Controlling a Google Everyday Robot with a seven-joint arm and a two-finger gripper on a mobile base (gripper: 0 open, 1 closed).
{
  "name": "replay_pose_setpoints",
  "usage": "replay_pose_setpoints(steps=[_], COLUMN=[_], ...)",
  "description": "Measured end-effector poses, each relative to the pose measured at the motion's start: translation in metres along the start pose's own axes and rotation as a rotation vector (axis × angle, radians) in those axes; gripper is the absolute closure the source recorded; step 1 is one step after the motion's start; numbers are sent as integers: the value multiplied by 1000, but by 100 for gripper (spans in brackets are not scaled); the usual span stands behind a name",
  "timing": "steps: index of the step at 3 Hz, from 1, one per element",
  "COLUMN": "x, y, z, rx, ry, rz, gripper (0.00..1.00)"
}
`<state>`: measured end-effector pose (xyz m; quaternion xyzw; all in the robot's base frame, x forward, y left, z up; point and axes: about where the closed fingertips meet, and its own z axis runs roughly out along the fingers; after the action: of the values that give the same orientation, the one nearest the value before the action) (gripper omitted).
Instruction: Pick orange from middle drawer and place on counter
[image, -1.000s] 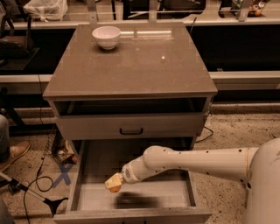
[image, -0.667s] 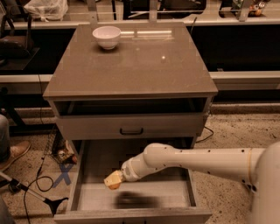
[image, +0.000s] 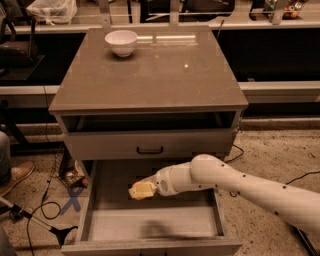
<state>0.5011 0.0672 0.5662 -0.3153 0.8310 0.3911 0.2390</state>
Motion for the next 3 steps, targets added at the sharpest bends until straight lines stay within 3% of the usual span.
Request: replay_pose_setpoints(steps=[1, 2, 3], x=[-27, -27, -47], y=[9, 9, 6], z=[-55, -55, -82], rx=[19, 19, 13], ry=[-127, -127, -214], rz=[-116, -116, -158], gripper=[100, 100, 100])
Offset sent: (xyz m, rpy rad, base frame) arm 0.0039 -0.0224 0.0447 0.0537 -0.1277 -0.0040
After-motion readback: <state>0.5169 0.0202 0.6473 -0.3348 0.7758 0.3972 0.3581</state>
